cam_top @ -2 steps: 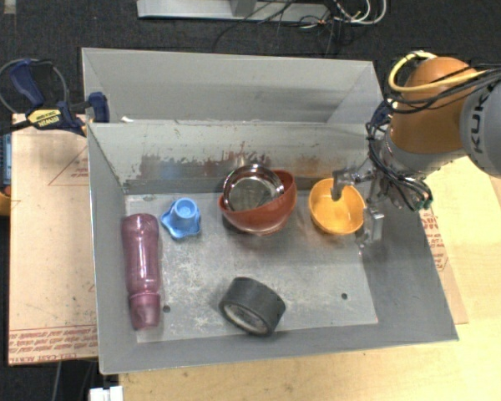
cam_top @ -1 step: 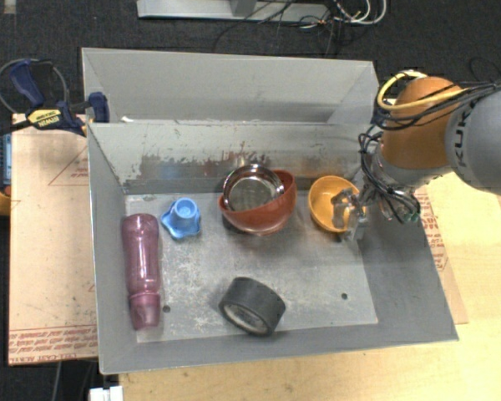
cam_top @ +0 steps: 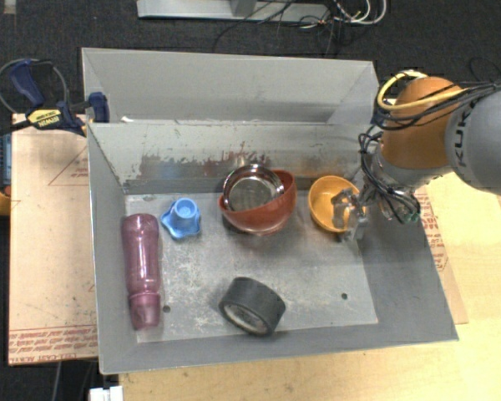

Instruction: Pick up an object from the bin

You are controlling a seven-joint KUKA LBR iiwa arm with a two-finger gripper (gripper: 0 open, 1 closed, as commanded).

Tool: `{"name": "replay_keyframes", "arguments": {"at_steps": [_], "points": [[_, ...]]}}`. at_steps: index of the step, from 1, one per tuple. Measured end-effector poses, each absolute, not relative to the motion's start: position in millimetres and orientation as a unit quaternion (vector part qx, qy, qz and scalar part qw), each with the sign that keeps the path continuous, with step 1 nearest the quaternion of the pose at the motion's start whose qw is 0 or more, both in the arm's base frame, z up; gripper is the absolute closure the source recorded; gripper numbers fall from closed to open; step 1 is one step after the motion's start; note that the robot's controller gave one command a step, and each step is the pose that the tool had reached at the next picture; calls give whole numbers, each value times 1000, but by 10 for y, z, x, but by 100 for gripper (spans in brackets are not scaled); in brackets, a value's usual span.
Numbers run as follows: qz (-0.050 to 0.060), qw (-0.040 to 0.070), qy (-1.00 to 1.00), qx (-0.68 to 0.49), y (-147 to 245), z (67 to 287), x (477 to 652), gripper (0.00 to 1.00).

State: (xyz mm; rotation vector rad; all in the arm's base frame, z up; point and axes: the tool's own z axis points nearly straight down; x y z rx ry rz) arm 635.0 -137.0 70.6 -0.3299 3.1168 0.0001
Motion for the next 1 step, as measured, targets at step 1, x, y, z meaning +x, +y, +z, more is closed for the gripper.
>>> {"name": "replay_keyframes", "arguments": {"at_steps": [1], "points": [[-1,9,994,-110,-1328,1548,6335,100]]}}
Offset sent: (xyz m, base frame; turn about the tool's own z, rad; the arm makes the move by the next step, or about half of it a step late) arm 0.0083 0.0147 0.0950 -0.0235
